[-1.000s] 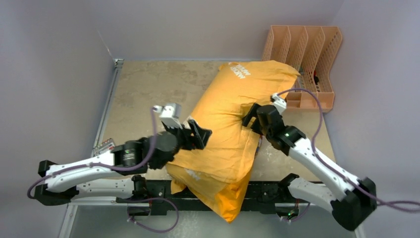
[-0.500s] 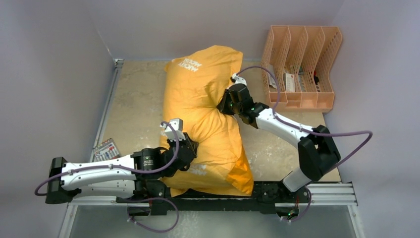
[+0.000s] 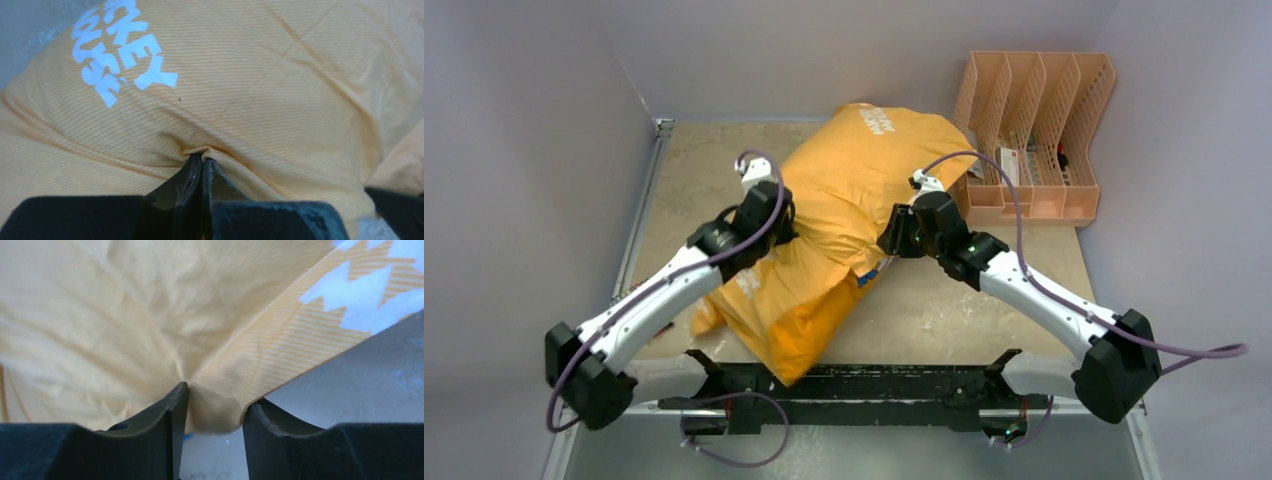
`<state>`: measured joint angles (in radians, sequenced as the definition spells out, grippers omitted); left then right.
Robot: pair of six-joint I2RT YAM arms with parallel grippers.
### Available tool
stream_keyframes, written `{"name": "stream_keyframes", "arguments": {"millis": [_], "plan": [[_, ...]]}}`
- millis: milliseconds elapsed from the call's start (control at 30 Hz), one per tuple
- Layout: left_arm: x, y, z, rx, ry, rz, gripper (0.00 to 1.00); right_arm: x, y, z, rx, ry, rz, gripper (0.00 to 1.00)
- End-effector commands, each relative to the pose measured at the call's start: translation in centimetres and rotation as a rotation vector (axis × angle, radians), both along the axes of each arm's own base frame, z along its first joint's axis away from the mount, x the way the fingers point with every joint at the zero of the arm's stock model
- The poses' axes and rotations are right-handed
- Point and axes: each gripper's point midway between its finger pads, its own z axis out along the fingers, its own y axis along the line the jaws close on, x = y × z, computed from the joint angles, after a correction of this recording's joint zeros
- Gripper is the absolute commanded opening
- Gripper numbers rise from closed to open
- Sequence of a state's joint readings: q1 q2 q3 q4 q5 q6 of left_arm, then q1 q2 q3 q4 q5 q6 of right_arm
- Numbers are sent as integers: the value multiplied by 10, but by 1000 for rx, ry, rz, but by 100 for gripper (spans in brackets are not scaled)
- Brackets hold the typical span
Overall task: Remove the pillowcase from the pillow
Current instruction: Turn over the pillow at the center of the board, then remove the pillow from the pillowcase.
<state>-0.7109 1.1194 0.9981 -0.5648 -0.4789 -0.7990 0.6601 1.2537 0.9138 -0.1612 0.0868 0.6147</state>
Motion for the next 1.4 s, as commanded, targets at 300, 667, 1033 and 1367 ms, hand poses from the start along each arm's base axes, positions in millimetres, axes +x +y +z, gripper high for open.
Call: {"name": "stream_keyframes", "arguments": {"millis": [300, 667, 1033, 1367], "plan": [[16, -21, 3, -118, -6, -123, 0, -49, -23, 3, -67, 107, 58, 77], [19, 22, 39, -112, -36, 131, 77, 27, 10, -33, 56, 368, -398, 79], [51, 41, 58, -24, -13, 193, 82, 63, -8, 48, -210, 113, -220, 80], [-28, 82, 67, -226, -84, 282, 84, -19, 55, 162, 131, -213, 367, 78]]}}
